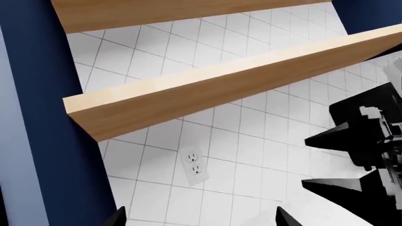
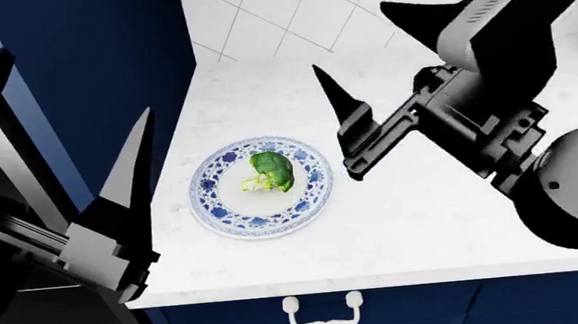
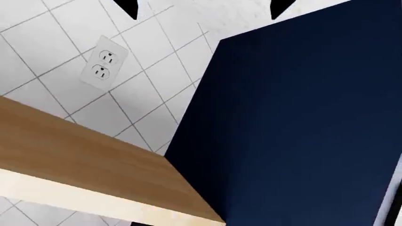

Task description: Pick the broccoli from the top rack in the oven and place it on the plate on the counter.

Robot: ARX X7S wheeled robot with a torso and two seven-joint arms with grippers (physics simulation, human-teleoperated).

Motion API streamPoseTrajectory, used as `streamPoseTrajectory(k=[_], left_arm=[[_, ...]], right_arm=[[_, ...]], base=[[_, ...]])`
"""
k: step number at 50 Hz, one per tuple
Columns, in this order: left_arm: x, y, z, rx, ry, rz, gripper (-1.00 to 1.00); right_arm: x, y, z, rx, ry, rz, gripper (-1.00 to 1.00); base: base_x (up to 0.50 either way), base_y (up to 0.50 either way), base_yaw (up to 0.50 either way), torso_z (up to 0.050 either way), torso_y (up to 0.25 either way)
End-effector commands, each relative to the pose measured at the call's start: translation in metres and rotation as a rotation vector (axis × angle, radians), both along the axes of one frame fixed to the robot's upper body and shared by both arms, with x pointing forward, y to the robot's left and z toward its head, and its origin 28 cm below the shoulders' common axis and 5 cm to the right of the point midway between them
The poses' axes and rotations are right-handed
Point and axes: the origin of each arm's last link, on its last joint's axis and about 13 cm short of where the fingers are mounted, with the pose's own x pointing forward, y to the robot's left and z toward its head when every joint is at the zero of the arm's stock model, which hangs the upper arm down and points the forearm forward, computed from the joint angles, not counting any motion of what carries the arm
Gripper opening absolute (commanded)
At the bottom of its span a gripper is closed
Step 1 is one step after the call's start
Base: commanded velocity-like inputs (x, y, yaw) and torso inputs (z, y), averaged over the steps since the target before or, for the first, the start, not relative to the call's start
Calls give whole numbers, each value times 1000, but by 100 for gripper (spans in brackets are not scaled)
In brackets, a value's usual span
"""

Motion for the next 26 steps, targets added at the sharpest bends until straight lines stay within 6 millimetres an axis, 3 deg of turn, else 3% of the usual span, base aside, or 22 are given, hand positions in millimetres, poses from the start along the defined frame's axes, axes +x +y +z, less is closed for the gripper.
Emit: streamPoseTrajectory(k=[1, 10, 26], left_arm=[[-1, 0, 2, -27, -17, 12, 100], [-1, 1, 3, -39, -21, 17, 100], [-4, 0, 4, -50, -47, -22, 100]], right_arm=[[-85, -12, -17, 70, -428, -37, 100], [-111, -17, -11, 153, -643, -77, 100], [-117, -13, -5, 181, -809, -82, 100]], base=[[0, 0, 0, 0, 0], [0, 0, 0, 0, 0], [0, 0, 0, 0, 0]])
